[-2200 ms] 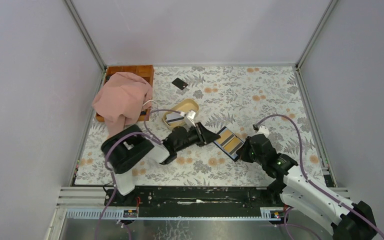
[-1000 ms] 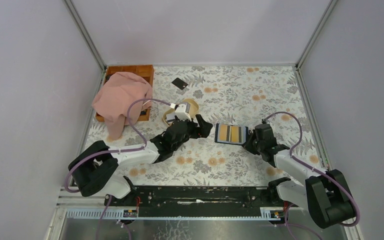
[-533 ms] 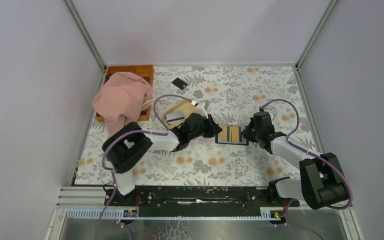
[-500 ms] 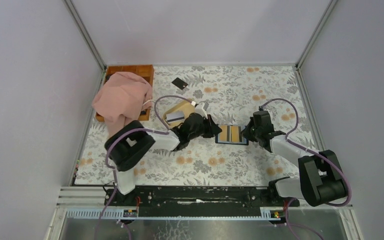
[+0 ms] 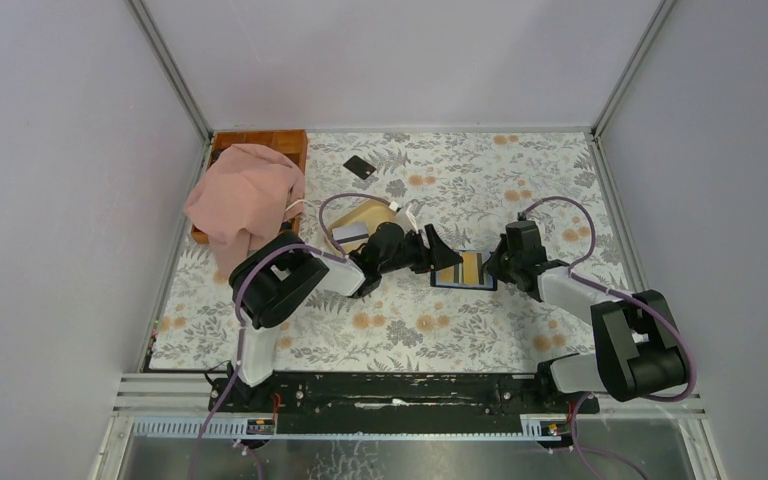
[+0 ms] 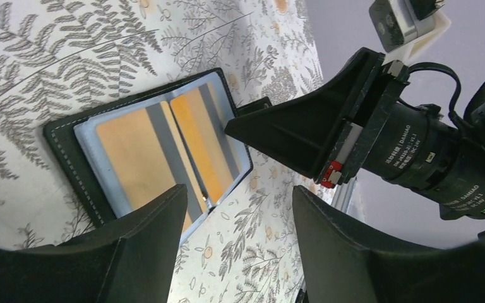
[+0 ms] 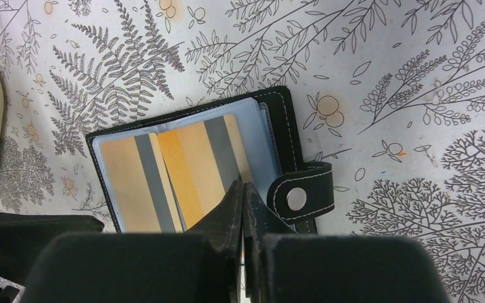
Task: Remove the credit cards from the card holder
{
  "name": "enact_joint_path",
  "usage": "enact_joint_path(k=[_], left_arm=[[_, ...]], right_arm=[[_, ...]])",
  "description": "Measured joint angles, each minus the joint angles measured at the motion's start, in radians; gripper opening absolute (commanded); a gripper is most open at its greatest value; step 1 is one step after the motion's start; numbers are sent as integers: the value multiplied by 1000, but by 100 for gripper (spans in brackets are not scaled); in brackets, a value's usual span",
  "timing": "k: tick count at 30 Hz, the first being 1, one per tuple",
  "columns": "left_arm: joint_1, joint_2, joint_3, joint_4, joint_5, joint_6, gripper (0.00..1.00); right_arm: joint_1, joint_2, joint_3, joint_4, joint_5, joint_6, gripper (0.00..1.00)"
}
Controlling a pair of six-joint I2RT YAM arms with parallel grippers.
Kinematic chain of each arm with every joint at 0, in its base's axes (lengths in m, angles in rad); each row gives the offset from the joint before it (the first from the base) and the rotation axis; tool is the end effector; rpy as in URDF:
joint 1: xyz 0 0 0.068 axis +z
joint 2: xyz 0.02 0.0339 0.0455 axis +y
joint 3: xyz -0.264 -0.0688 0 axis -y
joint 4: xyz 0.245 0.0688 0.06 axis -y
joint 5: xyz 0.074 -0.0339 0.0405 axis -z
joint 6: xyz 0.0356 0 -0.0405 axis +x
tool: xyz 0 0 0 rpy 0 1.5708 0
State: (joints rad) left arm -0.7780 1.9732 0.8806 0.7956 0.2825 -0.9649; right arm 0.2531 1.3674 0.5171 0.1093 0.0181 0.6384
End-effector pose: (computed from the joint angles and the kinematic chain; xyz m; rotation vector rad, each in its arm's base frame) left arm 0.2729 -0.2828 0.1348 0.0242 2.1324 -1.3947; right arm 0.2463 0.0630 0.1536 0.4593 2.3057 0.4272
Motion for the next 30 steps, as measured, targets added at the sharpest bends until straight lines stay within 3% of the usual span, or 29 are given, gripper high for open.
enact_joint_path(k=[15, 30], left_arm=[[0, 48, 10, 52, 36, -46, 65], [0, 106, 23, 72, 24, -58, 65]], right_arm=[[-9, -1, 0, -9, 2, -5, 0], [-16, 73, 10, 85, -53, 24, 0]])
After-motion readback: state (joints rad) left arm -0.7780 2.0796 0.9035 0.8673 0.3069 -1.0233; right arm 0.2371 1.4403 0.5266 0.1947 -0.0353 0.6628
